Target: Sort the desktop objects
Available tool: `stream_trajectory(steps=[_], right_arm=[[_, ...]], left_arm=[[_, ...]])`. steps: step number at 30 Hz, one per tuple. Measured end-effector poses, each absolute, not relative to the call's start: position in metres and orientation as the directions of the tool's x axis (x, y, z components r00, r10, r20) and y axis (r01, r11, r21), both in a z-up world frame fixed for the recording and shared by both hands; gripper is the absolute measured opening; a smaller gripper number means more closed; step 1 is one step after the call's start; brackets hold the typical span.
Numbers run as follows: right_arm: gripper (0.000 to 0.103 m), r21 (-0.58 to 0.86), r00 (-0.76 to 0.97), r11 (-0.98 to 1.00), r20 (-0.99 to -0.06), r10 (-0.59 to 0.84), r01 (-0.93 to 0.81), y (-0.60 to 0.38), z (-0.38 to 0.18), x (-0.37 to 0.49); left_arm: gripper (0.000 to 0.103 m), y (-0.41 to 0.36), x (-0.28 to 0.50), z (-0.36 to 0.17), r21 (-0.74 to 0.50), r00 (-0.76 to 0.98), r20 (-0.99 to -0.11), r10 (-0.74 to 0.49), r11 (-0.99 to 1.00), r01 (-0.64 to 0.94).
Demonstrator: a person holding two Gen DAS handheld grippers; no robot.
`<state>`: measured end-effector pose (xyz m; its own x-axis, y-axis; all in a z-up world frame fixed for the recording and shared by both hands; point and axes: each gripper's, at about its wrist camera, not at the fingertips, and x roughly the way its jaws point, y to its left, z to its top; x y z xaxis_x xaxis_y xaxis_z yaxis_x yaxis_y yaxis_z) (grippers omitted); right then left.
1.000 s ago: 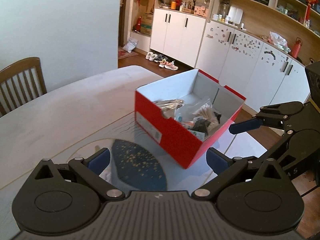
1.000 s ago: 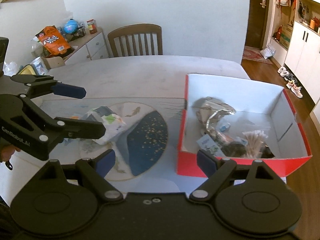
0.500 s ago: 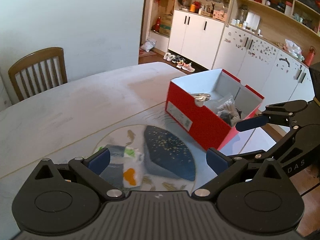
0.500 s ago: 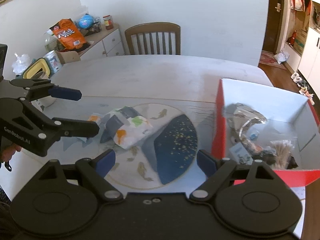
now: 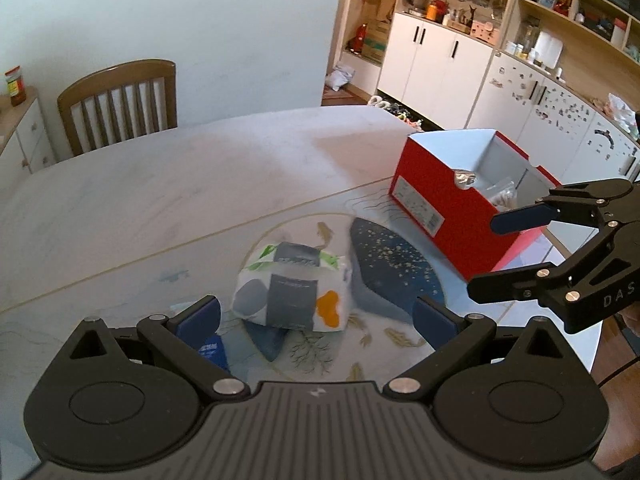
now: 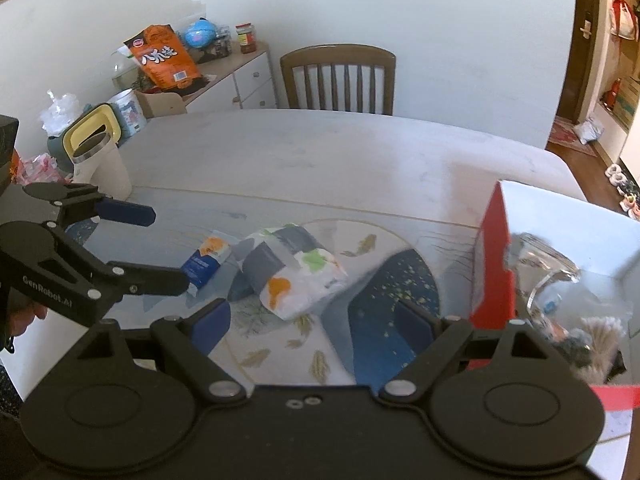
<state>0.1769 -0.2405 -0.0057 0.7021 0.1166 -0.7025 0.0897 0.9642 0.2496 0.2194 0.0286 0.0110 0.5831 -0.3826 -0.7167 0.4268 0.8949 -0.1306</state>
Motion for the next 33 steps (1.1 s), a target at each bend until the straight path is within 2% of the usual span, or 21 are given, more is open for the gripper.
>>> stream_trajectory(steps=[14,33], right_arm=[[0.089,0.245,0.683,0.968,-0.716,0.141,0.057,-0.229,-0.018,0.222],[0.084,0.248,0.629,0.963,-0.766,0.129,0.104,-0.239,-0.058,0.274]], left_arm=[[0.103,0.059,0.228,-0.014,-0.104,0.622,-0.726,-0.293,0.941,0.321],[0.103,0.077,0.258,-0.066,-0.121,0.581,-0.775,-0.248,0.961,0.249]])
